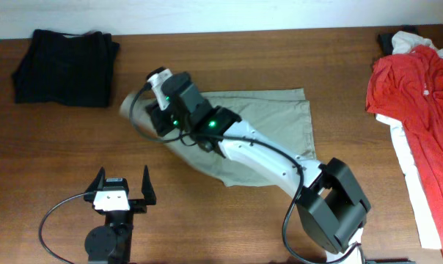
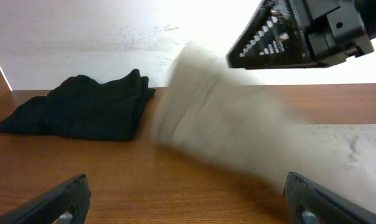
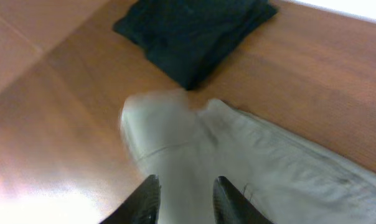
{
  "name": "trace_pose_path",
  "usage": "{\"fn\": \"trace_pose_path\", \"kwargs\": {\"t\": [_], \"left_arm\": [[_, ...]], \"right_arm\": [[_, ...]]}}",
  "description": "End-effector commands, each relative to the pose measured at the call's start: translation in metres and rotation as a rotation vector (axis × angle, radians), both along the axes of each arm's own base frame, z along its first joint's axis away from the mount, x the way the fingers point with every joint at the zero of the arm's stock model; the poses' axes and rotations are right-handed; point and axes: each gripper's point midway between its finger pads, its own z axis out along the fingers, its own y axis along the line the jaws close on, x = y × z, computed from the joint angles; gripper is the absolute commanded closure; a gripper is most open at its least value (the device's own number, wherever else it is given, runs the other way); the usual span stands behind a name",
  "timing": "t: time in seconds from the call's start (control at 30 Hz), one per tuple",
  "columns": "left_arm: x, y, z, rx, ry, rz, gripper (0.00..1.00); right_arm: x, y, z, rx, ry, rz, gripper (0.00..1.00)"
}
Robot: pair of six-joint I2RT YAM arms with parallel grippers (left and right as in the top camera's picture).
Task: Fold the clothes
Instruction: 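Grasp the khaki trousers with the right gripper and drag them flat to table center, then reach the left gripper to the left end of the flattened trousers and grasp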
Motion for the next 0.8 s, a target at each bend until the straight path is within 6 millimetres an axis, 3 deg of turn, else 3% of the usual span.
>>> {"fn": "trace_pose_path", "kwargs": {"t": [0.0,0.03,0.07,0.13,0.17,0.2,0.27,0.33,0.37,0.43,0.5,0.67,0.7,0.77], "left_arm": [[0.000,0.000,-0.002,0.015,0.001,-0.003,0.01],[0.000,0.000,-0.002,0.015,0.001,-0.003,0.01],[0.000,0.000,-0.002,0.015,0.001,-0.003,0.01],[0.000,0.000,-0.002,0.015,0.001,-0.003,0.01],[0.000,0.000,-0.002,0.015,0.001,-0.003,0.01],[0.000,0.000,-0.002,0.015,0.001,-0.003,0.01],[0.000,0.000,-0.002,0.015,0.001,-0.003,0.01],[0.000,0.000,-0.002,0.015,0.001,-0.003,0.01],[0.000,0.000,-0.002,0.015,0.001,-0.003,0.01],[0.000,0.000,-0.002,0.015,0.001,-0.003,0.01],[0.000,0.000,-0.002,0.015,0.001,-0.003,0.01],[0.000,0.000,-0.002,0.015,0.001,-0.003,0.01],[0.000,0.000,-0.002,0.015,0.001,-0.003,0.01],[0.000,0.000,-0.002,0.015,0.001,-0.003,0.01]], "right_arm": [[0.006,-0.002,0.007,0.026,0.007,-0.018,0.28],[0.018,-0.016,0.013,0.020,0.009,-0.048,0.01],[0.030,-0.033,0.021,0.015,0.014,-0.082,0.01],[0.065,-0.099,0.038,-0.019,0.055,-0.210,0.01],[0.082,-0.146,0.039,-0.042,0.089,-0.298,0.01],[0.094,-0.190,0.033,-0.067,0.133,-0.379,0.01],[0.099,-0.276,0.004,-0.151,0.281,-0.536,0.01],[0.101,-0.352,-0.011,-0.203,0.358,-0.697,0.01],[0.103,-0.375,-0.012,-0.198,0.368,-0.743,0.01],[0.107,-0.416,-0.012,-0.183,0.378,-0.823,0.01],[0.106,-0.436,-0.013,-0.177,0.387,-0.862,0.01],[0.100,-0.442,-0.017,-0.191,0.416,-0.872,0.01],[0.104,-0.455,-0.015,-0.231,0.378,-0.926,0.01],[0.093,-0.503,-0.014,-0.443,0.324,-1.119,0.01]]}}
